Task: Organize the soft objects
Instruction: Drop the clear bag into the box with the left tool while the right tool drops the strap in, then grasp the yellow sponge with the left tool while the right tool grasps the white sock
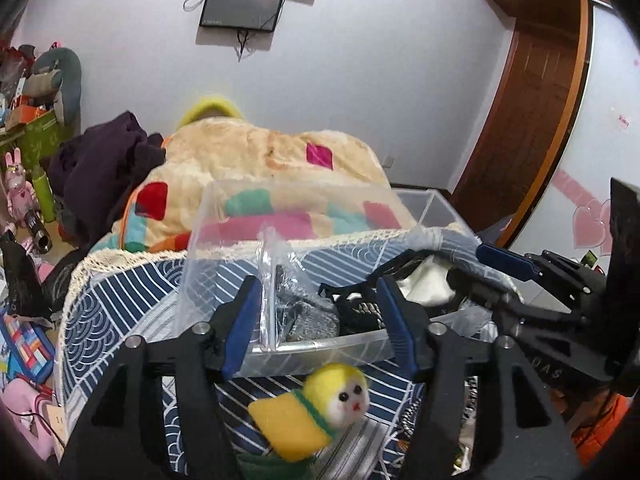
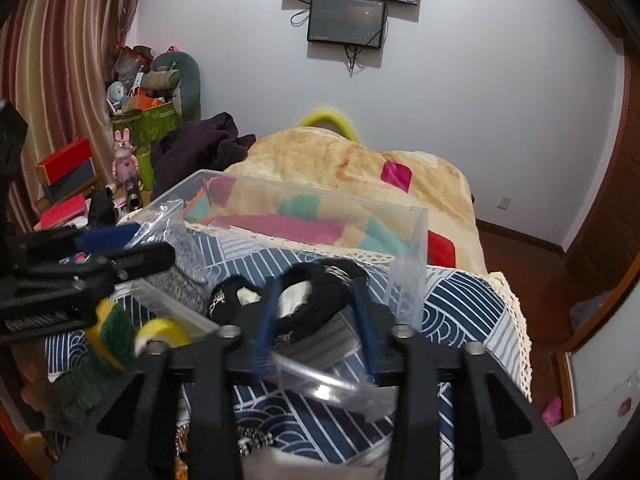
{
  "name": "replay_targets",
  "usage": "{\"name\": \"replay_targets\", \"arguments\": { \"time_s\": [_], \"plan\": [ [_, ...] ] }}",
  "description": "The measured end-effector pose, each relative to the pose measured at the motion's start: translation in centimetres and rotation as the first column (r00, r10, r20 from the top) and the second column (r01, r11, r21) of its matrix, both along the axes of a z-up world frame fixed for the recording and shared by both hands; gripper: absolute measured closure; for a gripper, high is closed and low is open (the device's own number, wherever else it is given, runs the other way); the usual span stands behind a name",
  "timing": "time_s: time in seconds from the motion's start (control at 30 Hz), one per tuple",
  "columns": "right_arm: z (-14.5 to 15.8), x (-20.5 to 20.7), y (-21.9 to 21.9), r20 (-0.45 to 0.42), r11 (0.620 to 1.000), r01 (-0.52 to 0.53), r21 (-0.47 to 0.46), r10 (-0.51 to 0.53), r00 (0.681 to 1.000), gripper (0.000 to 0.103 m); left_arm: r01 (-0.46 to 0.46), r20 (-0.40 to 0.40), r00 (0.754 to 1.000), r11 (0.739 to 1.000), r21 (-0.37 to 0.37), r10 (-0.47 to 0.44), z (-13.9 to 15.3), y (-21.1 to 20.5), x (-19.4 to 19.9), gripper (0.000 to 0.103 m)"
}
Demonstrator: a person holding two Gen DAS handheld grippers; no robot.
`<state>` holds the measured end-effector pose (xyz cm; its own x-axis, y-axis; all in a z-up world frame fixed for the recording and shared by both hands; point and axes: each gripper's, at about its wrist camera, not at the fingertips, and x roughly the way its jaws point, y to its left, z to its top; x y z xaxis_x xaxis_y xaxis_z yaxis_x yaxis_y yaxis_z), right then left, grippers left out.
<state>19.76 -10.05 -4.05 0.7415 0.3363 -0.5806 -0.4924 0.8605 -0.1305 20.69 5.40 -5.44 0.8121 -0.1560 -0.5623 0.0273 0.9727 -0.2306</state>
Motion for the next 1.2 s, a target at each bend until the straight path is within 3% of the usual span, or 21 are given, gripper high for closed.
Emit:
{"name": "replay_targets", "arguments": {
  "time_s": [0.2, 0.27, 0.4, 0.57, 0.77, 0.83, 0.97, 1.03, 1.13, 1.2],
  "plan": [
    [2.0, -1.9, -1.2, 0.056, 0.998, 0.003, 0.066, -0.007, 0.998, 0.023, 0.000, 0.055, 0.999, 1.000, 0.015, 0.000, 2.1, 0.2, -3.1, 0.028],
    [2.6, -3.0, -1.9, 0.076, 0.996, -0.006, 0.093, -0.001, 0.997, 0.019, -0.010, 0.076, 0.997, 0.999, 0.034, 0.007, 2.6, 0.2, -4.4, 0.025],
    [2.9, -4.8, -2.5, 0.095, 0.995, -0.031, 0.099, 0.022, 0.995, 0.017, -0.024, 0.082, 0.997, 0.997, 0.072, 0.018, 2.4, 0.1, -6.3, 0.020],
    [1.2, -6.5, -2.9, 0.077, 0.996, -0.037, 0.082, 0.031, 0.997, 0.015, -0.031, 0.051, 0.998, 0.994, 0.106, 0.025, 0.5, -0.2, -7.2, 0.020],
    [-2.7, -6.9, -3.6, -0.032, 0.998, -0.013, 0.069, 0.015, 0.999, 0.015, -0.005, -0.012, 1.000, 0.997, 0.082, 0.006, -2.6, -0.6, -6.8, 0.021],
    [-3.7, -6.3, -3.9, -0.083, 0.996, -0.005, 0.084, 0.012, 0.997, 0.015, -0.006, -0.030, 1.000, 0.997, 0.074, 0.008, -3.3, -0.7, -6.4, 0.030],
    [-5.6, -5.3, -4.5, -0.163, 0.995, 0.020, 0.096, -0.004, 0.987, 0.017, -0.012, -0.066, 0.998, 0.997, 0.071, 0.016, -4.6, -0.5, -5.3, 0.046],
    [-6.3, -4.8, -4.8, -0.200, 0.992, 0.016, 0.124, 0.009, 0.980, 0.023, -0.014, -0.080, 0.997, 0.998, 0.067, 0.019, -5.1, -0.5, -5.0, 0.059],
    [-6.8, -5.2, -5.0, -0.221, 0.990, -0.006, 0.140, 0.037, 0.975, 0.039, -0.015, -0.081, 0.997, 0.998, 0.059, 0.020, -5.6, -0.5, -5.0, 0.064],
    [-7.0, -5.4, -4.7, -0.224, 0.989, -0.023, 0.143, 0.055, 0.973, 0.057, -0.013, -0.071, 0.997, 0.998, 0.065, 0.018, -5.6, -0.5, -5.2, 0.066]
  ]
}}
